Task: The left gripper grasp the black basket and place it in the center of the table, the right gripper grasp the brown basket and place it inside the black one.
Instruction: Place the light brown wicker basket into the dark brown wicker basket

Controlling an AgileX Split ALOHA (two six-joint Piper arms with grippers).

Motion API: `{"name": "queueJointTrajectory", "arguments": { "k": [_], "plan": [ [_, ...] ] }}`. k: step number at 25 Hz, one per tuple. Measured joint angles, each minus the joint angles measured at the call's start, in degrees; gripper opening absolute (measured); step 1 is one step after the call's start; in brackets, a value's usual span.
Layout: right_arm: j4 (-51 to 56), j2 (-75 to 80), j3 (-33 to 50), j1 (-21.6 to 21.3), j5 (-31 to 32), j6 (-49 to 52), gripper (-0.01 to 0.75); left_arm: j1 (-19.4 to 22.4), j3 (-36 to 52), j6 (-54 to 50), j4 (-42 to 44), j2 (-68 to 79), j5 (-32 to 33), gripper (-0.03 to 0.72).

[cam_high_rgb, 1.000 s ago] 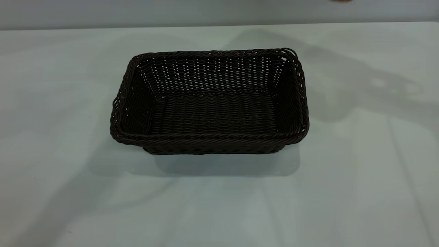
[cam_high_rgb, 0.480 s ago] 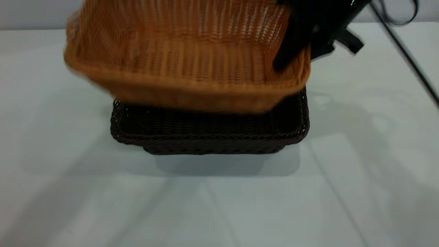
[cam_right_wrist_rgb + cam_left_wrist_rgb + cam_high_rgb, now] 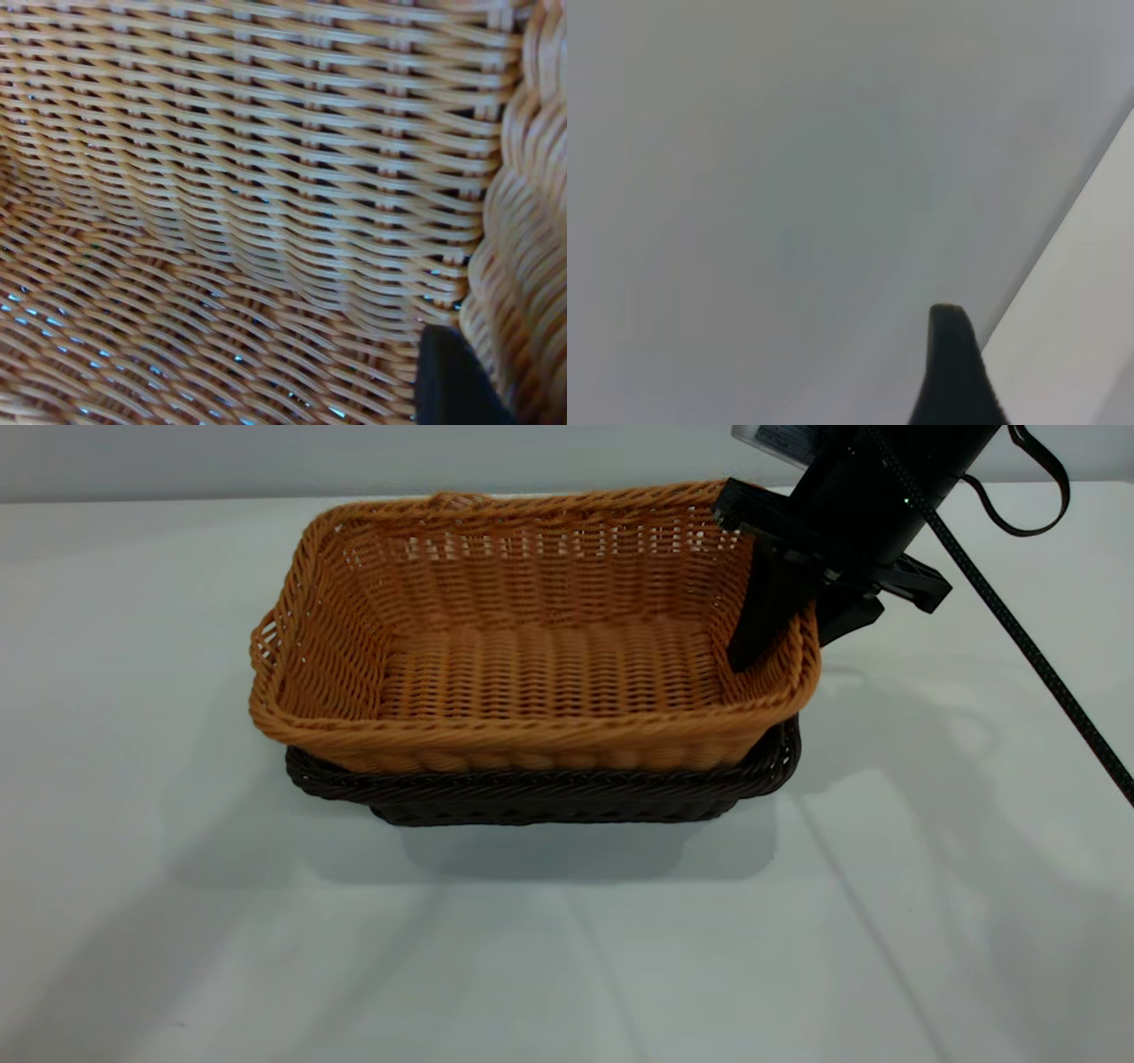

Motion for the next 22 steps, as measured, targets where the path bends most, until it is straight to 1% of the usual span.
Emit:
{"name": "queueJointTrajectory", "arguments": {
  "k": [3,6,9,11,13,18,22],
  "plan": [
    [-0.2,0.0,-0.2,0.5,0.5,-0.5,0.333,0.0,0.0,0.0,0.0,0.0,0.3,0.447],
    [0.2,-0.3,-0.4,0.9,2.1,-2.0,0.489,0.0,0.0,-0.1,0.0,0.0,0.5,0.447],
    [-0.2,-0.8,-0.4,0.8,5.3,-2.6,0.596,0.0,0.0,-0.1,0.0,0.0,0.9,0.447],
    [-1.5,-1.7,-0.7,0.8,8.3,-2.6,0.620,0.0,0.0,-0.1,0.0,0.0,1.3,0.447],
    [-2.9,-2.6,-1.9,0.8,10.8,-2.6,0.620,0.0,0.0,-0.1,0.0,0.0,2.1,0.447],
    [-6.7,-3.1,-6.0,0.8,15.8,-0.9,0.577,0.0,0.0,-0.1,0.0,0.0,2.6,0.447],
    [-10.3,-3.8,-9.2,0.8,16.7,2.2,0.567,0.0,0.0,-0.1,0.0,-0.5,3.5,0.447]
  ]
}}
